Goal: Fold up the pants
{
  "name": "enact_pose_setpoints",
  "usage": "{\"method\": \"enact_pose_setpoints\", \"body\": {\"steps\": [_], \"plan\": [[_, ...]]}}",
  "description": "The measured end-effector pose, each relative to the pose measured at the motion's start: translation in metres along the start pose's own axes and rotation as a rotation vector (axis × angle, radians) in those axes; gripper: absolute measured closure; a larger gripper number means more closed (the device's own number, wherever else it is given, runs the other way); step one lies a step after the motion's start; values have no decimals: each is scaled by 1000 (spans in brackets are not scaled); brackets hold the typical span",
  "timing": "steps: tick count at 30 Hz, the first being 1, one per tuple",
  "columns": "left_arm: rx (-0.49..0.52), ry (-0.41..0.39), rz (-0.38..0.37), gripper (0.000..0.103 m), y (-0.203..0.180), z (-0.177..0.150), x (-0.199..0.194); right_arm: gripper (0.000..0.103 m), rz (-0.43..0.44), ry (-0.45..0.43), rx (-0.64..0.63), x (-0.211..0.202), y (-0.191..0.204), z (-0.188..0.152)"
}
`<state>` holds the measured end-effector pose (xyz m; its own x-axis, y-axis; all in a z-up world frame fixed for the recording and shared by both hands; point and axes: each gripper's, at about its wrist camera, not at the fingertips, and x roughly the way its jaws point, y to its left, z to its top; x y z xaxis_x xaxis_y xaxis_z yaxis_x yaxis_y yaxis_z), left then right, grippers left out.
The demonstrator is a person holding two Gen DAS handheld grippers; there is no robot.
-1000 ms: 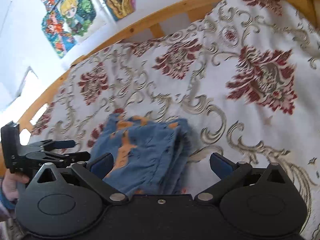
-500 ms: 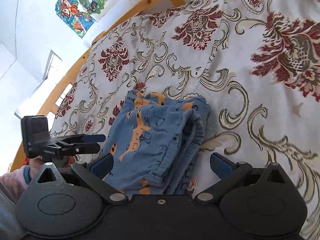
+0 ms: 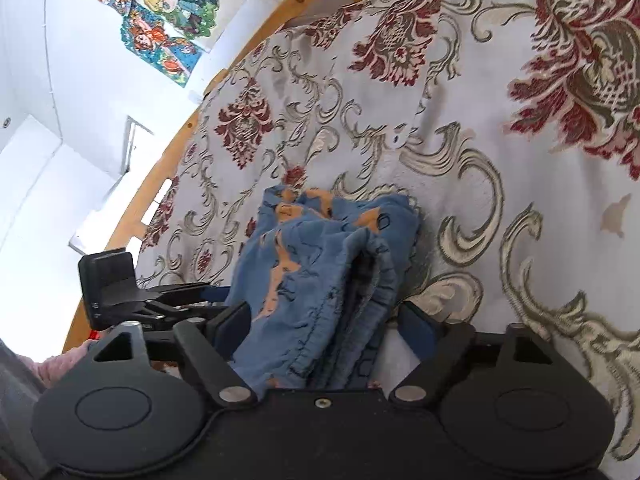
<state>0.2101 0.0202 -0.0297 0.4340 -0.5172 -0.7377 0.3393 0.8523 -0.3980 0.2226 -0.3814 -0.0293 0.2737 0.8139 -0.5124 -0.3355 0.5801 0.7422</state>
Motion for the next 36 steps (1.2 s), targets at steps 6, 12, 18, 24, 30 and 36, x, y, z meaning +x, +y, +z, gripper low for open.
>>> {"method": "enact_pose_setpoints", "body": {"steps": [6,12,18,24,30,36], "plan": [[16,16,-5,35,-4,-1,1,64,-79,-19,19,9,2,-6],[24,35,37,44,-6,2,4,68,-152,-53,21,11,14,-12],[17,39,56,64,-6,4,4,71,-198,-83,27,11,23,-15],[10,32,58,84,-4,5,0,72,-240,-98,3,11,33,-16],[12,24,71,86,-7,3,-1,72,-264,-98,-18,13,36,-17],[6,22,66,87,-5,3,0,75,-321,-134,-64,13,49,-22]]}}
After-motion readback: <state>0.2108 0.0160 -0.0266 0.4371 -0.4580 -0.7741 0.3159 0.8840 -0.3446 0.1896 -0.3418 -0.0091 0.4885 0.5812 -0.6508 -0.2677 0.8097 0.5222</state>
